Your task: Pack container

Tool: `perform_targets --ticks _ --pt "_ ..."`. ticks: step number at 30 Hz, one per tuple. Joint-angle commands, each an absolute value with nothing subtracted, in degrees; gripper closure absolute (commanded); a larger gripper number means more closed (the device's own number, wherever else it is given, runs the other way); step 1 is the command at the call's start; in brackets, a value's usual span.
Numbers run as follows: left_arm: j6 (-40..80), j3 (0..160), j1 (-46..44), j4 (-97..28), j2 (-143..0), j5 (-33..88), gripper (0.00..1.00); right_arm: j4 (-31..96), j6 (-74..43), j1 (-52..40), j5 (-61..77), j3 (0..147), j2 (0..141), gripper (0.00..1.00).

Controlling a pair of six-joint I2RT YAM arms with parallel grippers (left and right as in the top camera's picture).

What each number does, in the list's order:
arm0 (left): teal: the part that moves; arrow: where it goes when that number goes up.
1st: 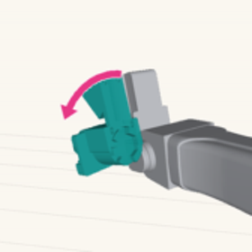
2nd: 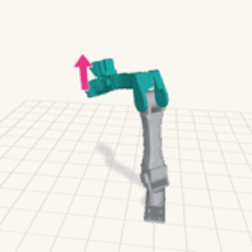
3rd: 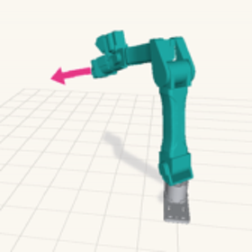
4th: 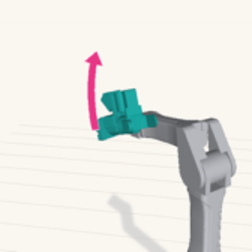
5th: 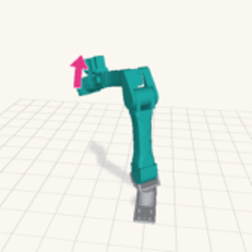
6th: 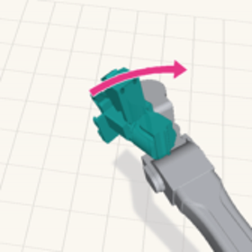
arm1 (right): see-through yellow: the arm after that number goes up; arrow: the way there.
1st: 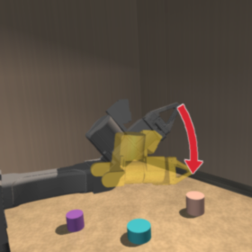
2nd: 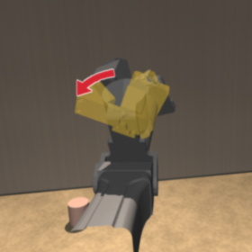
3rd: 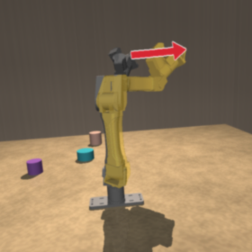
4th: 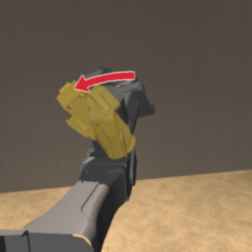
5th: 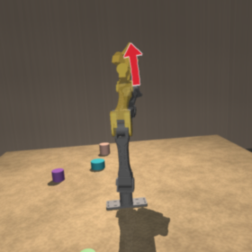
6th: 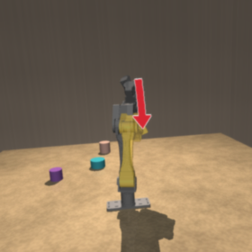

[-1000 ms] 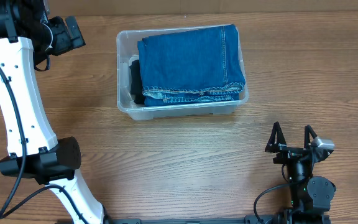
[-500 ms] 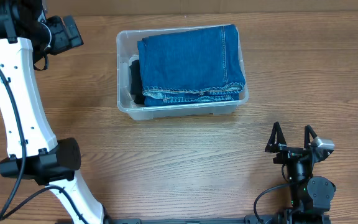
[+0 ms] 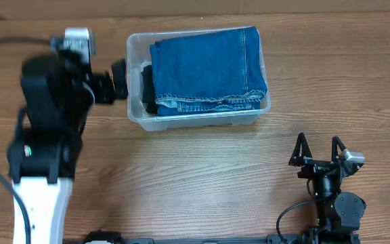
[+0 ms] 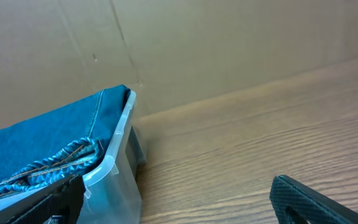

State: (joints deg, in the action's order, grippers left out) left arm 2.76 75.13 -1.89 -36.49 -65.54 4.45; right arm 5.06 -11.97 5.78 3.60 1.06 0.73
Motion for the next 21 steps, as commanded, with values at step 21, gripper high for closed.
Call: perform_targets --ticks 21 --pt "3.8 0.3 0.1 -0.5 -1.1 -0.5 0.0 4.5 -11.7 5.5 3.3 0.5 0.2 0.0"
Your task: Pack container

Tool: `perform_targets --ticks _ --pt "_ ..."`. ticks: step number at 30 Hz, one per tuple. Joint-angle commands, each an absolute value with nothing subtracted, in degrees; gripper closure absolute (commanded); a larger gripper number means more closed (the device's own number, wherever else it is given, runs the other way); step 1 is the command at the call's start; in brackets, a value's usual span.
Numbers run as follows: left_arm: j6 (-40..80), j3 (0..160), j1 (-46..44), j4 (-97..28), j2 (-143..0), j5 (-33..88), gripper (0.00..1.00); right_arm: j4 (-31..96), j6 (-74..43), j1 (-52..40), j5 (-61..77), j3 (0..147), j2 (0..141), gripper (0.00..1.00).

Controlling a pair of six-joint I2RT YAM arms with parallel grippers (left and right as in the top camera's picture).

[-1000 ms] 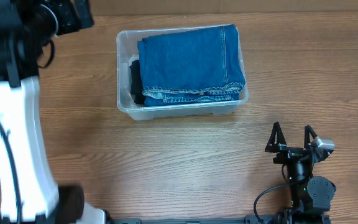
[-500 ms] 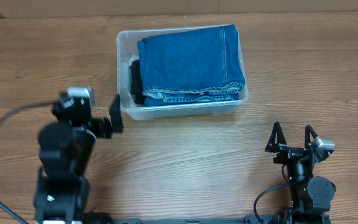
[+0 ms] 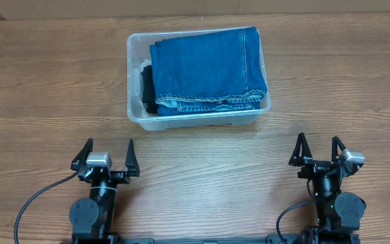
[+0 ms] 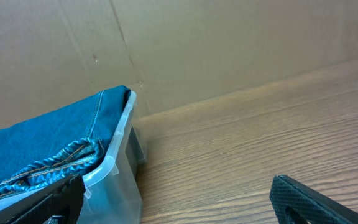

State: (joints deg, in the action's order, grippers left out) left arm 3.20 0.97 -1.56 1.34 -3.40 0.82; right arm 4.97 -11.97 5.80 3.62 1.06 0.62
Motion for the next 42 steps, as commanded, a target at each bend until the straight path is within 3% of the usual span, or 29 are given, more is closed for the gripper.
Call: perform_targets --ticks 1,42 --pt "3.8 0.3 1.0 -2.4 -0.1 -0.1 0.0 4.5 -11.7 5.5 3.3 0.5 0.2 0.0" --pt "4.3 0.3 1.6 -4.4 -0.3 0.6 0.0 4.5 -11.7 5.5 3.3 0.5 0.2 0.0"
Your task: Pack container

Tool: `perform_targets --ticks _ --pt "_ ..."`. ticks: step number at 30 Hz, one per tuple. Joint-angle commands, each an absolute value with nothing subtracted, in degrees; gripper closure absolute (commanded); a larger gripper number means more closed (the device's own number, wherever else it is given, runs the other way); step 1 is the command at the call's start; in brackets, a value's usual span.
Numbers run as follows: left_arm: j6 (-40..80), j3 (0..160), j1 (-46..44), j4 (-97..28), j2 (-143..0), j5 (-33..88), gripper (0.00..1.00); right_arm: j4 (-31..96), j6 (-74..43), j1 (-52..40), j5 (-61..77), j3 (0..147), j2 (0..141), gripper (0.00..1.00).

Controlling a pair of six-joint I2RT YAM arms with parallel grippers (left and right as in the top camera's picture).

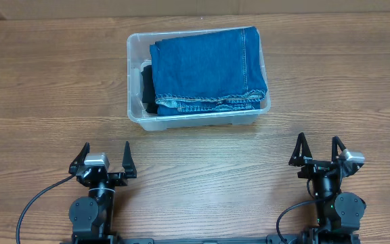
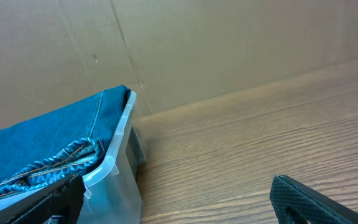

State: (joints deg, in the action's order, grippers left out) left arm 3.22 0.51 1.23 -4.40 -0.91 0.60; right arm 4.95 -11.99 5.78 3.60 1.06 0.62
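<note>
A clear plastic container (image 1: 136, 47) stands at the back middle of the table. Folded blue jeans (image 1: 208, 64) fill most of it, and a dark garment (image 1: 147, 85) lies at its left side. My left gripper (image 1: 104, 152) rests open at the front left, far from the container, nothing between its fingers. At the front right my right gripper (image 1: 317, 146) also stands open and empty. In the right wrist view the container's corner (image 2: 114, 155) and the jeans (image 2: 36, 146) show at the left, with the gripper's fingertips (image 2: 303, 196) low in the picture.
A brown cardboard wall (image 2: 229, 43) stands behind the wooden table (image 1: 46, 88). Cables run from both arm bases at the front edge.
My left gripper has shifted very slightly to the left at the front left. The container, the jeans and my right gripper stand as before.
My left arm was raised beside the container's left wall, its gripper near the rim. Then it was down at the front left with the gripper open. It rests there now. The jeans have lain in the container throughout, and the right arm has not moved.
</note>
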Motion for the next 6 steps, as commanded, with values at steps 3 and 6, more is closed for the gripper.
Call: perform_targets --ticks 3,6 --pt "4.3 0.3 1.6 -4.4 -0.3 0.6 0.0 4.5 -11.7 5.5 3.3 0.5 0.2 0.0" --pt "4.3 0.3 1.6 -4.4 -0.3 0.6 0.0 4.5 -11.7 5.5 3.3 0.5 0.2 0.0"
